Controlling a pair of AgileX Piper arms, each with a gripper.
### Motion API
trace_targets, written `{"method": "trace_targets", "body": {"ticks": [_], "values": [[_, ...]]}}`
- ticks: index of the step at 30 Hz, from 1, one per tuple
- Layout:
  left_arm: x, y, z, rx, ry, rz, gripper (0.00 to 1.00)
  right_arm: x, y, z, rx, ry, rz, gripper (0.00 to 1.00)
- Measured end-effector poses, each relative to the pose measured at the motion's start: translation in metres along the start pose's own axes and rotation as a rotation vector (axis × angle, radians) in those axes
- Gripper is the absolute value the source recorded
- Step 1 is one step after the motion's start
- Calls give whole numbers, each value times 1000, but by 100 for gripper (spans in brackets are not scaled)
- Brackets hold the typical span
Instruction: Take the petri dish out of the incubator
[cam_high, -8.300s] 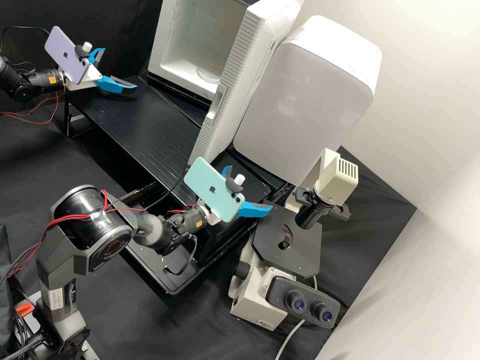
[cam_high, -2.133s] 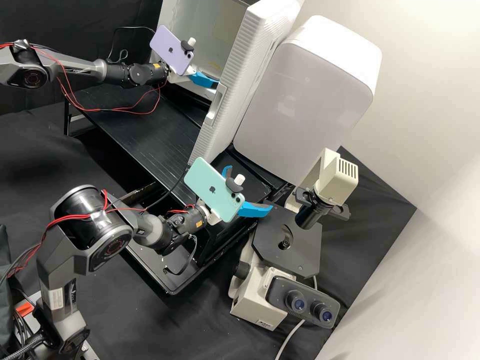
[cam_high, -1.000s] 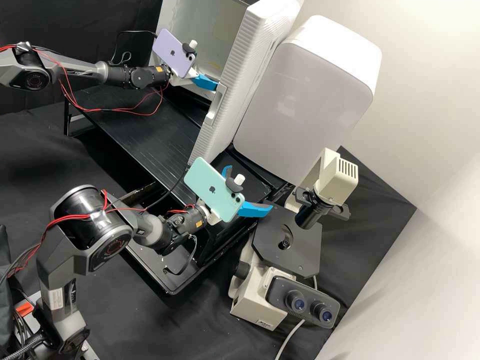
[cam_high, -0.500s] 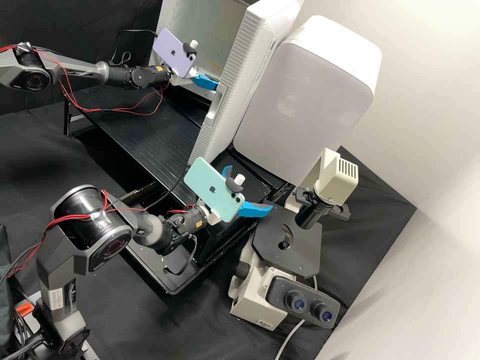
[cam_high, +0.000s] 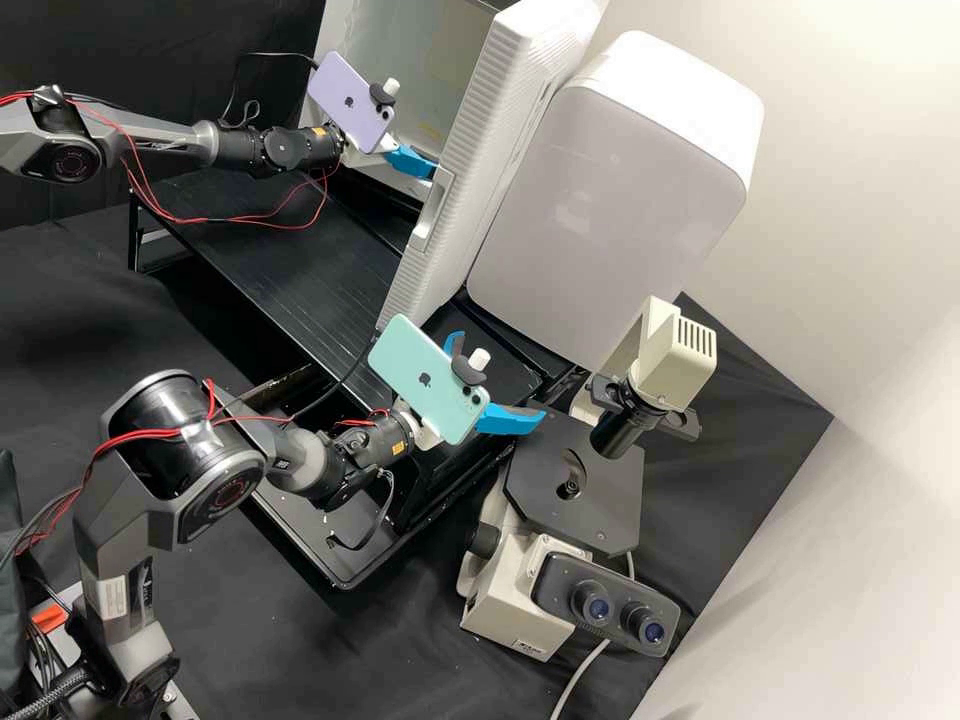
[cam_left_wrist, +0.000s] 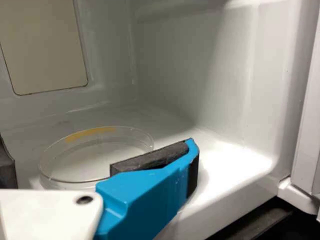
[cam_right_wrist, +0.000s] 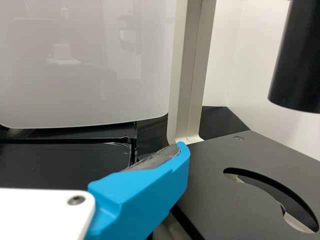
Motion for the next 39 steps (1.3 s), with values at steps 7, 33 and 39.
{"method": "trace_targets", "body": {"ticks": [7, 33, 39], "values": [[0, 0, 0, -15, 1, -5, 0, 0, 0, 0, 0, 0, 0, 100], [0, 0, 0, -15, 1, -3, 0, 0, 0, 0, 0, 0, 0, 100], [0, 0, 0, -12, 0, -2, 0, 0, 0, 0, 0, 0, 0, 100]]}}
